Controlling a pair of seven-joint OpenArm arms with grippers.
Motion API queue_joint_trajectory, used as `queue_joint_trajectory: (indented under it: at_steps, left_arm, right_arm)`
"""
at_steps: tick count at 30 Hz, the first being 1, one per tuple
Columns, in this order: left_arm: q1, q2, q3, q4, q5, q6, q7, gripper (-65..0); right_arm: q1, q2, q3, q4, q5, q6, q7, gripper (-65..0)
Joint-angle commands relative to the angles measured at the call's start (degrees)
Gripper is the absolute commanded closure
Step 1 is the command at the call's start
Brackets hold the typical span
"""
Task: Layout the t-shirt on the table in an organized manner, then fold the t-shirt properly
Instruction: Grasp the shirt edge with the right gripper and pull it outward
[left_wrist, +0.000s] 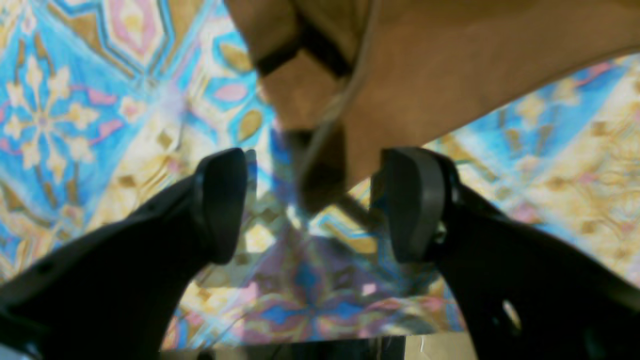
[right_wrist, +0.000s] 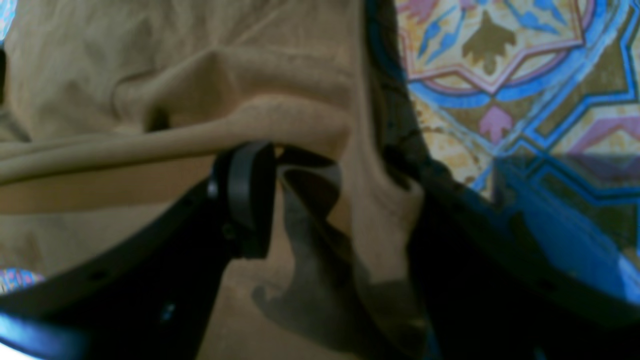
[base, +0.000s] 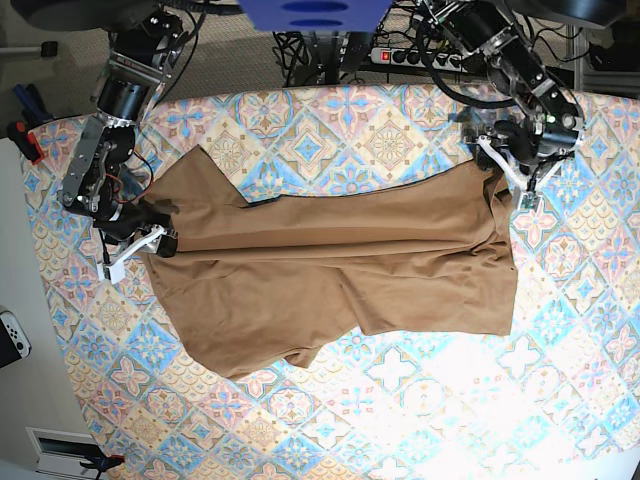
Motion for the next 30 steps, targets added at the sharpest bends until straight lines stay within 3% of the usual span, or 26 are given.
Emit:
queue_joint_trajectory:
  at_steps: [1,6,8,11,15,20,27,30]
  left_arm:
    - [-0.23,-0.51,-0.08,-0.06,-0.25,0.12,-1.84,-42.4]
    - [-0.14,-0.25,0.01,-5.07,1.68,0.12,-6.23,-42.1]
    - [-0.23,-0.25,0.01,-5.86,3.00,0.12,-6.41,-38.5]
    - [-0.23,-0.25,0.01,-5.86,3.44,0.12,-6.41,-25.1]
    - [-0.23,-0.25,0.01,-5.86,3.53,0.12,-6.41,0.0]
    - [-0.23,-0.25,0.01,-5.77,3.53,0.12,-5.97,0.0]
    - [-0.14,-0.60,0.01,-5.60,3.53,0.12,-5.97,0.0]
    - [0.03,-0.60,0.01,-5.60,3.53,0.12,-5.97,0.0]
  right_arm:
    - [0.25,-0.13,-0.40,-0.03,-0.64,-0.02,-2.61,-31.2]
    - [0.25,-0.13,-0.23,-0.03,-0.64,-0.02,-2.70,-31.2]
    - [0.25,-0.13,-0.14,-0.03,-0.55,-0.02,-2.70,-31.2]
    - [0.25,-0.13,-0.32,0.24,-0.55,-0.02,-2.70,-31.2]
    - [-2.74,-0.13,-0.14,7.71,-0.55,-0.02,-2.79,-31.2]
    - [-7.22,-0.31,-0.14,19.75,-0.47,-0.02,-2.79,-31.2]
    - [-9.86,-0.49,-0.05,22.74,-0.11,-0.02,-2.61,-31.2]
    - [-12.58,-0.49,1.62,26.08,3.49,-0.02,-2.26,-31.2]
